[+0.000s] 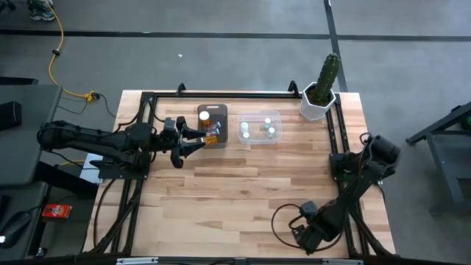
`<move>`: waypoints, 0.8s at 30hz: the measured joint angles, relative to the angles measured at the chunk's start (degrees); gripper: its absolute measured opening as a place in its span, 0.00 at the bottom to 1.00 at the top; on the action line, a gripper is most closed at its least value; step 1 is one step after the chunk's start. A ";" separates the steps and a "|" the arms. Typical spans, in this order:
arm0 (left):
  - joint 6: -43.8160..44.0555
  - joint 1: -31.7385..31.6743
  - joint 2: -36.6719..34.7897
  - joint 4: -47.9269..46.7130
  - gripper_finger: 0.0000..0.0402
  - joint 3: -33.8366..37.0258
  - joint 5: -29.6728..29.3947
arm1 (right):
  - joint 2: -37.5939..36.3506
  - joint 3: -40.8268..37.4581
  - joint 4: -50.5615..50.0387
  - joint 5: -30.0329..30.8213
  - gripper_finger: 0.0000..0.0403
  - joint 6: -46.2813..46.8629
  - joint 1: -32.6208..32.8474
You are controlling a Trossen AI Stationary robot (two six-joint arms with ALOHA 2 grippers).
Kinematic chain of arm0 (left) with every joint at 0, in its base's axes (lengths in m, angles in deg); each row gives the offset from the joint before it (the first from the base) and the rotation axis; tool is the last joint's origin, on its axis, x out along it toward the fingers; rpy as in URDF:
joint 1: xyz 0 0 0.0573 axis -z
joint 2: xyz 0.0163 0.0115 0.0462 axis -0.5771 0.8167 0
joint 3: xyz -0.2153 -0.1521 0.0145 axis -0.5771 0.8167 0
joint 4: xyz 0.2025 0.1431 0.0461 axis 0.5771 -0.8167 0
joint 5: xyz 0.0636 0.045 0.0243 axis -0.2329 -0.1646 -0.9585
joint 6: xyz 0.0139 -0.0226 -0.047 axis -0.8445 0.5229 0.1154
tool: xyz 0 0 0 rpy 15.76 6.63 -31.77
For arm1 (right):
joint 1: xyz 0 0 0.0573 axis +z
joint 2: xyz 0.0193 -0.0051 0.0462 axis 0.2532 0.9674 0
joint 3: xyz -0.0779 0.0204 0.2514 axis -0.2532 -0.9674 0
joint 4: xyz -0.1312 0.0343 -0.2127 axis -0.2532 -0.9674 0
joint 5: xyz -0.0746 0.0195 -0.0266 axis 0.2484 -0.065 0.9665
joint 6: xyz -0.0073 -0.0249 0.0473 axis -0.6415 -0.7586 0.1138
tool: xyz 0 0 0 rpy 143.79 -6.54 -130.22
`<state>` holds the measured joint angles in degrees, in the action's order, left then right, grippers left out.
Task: Pick and place medicine bottles into bin by pill shape (circle, oval)
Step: Put the orange capsule bottle into the black bin
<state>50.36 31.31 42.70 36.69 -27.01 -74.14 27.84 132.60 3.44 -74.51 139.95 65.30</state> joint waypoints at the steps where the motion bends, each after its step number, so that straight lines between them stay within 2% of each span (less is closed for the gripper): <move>1: 0.00 -0.01 0.00 0.01 0.49 0.00 -0.02 | 0.41 0.00 -0.03 0.00 0.78 0.05 0.00; 6: 0.00 -0.01 0.00 -0.01 0.49 0.00 -0.02 | 0.90 0.00 -0.43 0.25 0.74 1.36 -0.15; 15: 0.00 -0.01 0.00 0.01 0.49 0.00 -0.02 | 0.88 0.00 -2.40 0.72 0.55 0.71 -1.21; 21: 0.03 0.00 0.00 0.01 0.49 0.00 -0.02 | -0.53 -0.02 -2.69 0.42 0.45 -5.32 -2.39; 24: 0.04 -0.01 0.00 0.01 0.49 0.00 -0.02 | -3.74 -0.02 -4.43 4.58 0.45 -10.38 -3.77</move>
<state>50.40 31.30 42.70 36.71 -27.01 -74.16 24.10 132.58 -0.99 -69.94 129.58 61.54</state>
